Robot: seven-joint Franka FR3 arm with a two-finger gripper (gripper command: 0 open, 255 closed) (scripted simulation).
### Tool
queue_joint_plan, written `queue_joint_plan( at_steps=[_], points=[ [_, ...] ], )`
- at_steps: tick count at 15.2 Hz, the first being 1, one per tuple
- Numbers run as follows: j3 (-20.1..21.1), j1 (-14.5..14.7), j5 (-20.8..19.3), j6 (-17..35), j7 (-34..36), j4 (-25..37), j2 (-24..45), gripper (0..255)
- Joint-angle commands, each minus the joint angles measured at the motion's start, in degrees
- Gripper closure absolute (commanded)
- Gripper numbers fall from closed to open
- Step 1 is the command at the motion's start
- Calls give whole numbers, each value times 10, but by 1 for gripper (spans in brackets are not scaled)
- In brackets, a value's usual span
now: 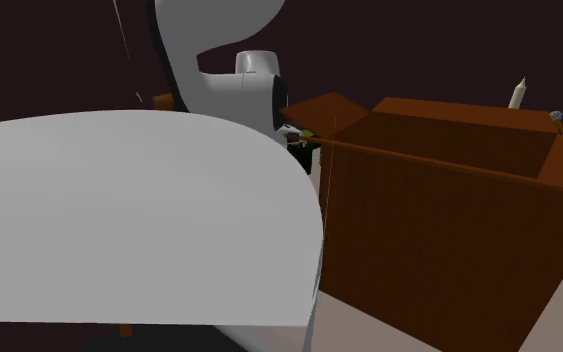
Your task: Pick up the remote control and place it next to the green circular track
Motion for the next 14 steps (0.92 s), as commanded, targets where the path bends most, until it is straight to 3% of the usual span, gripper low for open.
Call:
queue_joint_plan(
  at_steps=[1,14],
  points=[
    [1,0,-1,-16,2,7,-10,255],
    [5,1,-7,-120,5,63,-58,255]
  ],
)
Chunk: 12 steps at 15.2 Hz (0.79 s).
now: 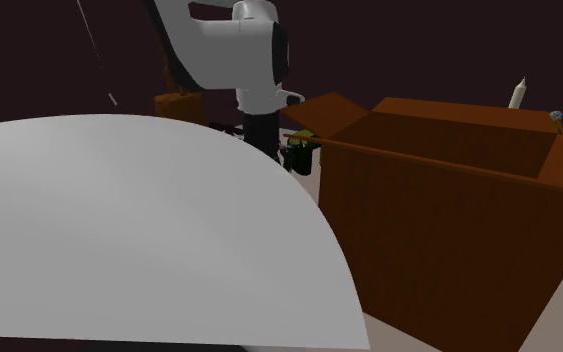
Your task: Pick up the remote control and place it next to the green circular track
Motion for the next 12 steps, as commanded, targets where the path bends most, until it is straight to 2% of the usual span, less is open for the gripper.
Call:
queue_joint_plan(
  at_steps=[1,12],
  points=[
    [1,0,0,-16,0,10,-6,255],
    [4,1,-1,-102,1,75,-28,255]
  ],
)
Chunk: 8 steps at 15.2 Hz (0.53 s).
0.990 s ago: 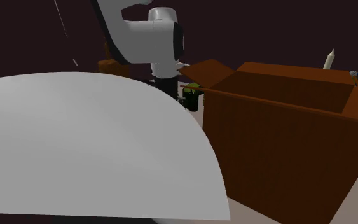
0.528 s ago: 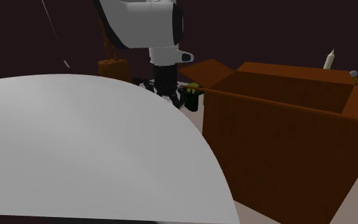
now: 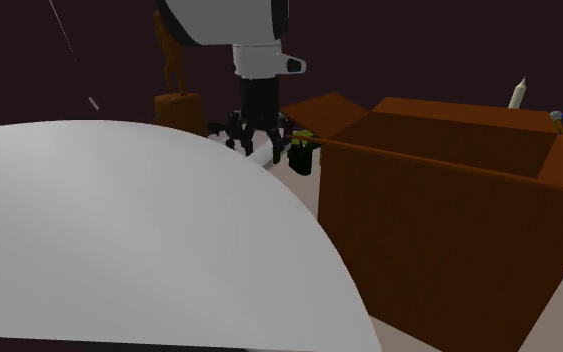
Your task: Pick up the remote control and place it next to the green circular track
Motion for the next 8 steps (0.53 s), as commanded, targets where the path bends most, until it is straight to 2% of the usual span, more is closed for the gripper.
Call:
queue_joint_plan(
  at_steps=[1,8],
  points=[
    [0,0,0,-12,-1,10,-1,255],
    [-60,-38,1,-13,-101,69,53,255]
  ],
)
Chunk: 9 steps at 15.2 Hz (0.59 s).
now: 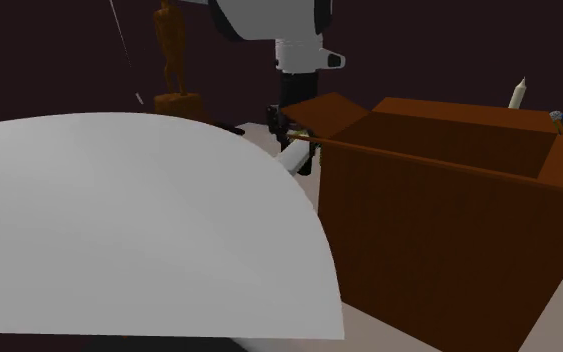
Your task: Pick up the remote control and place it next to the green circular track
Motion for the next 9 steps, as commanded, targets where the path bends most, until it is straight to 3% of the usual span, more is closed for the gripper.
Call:
queue_joint_plan(
  at_steps=[1,9],
  points=[
    [-17,-11,4,-2,-30,25,22,255],
    [-74,-60,37,-18,-149,139,123,255]
  ],
)
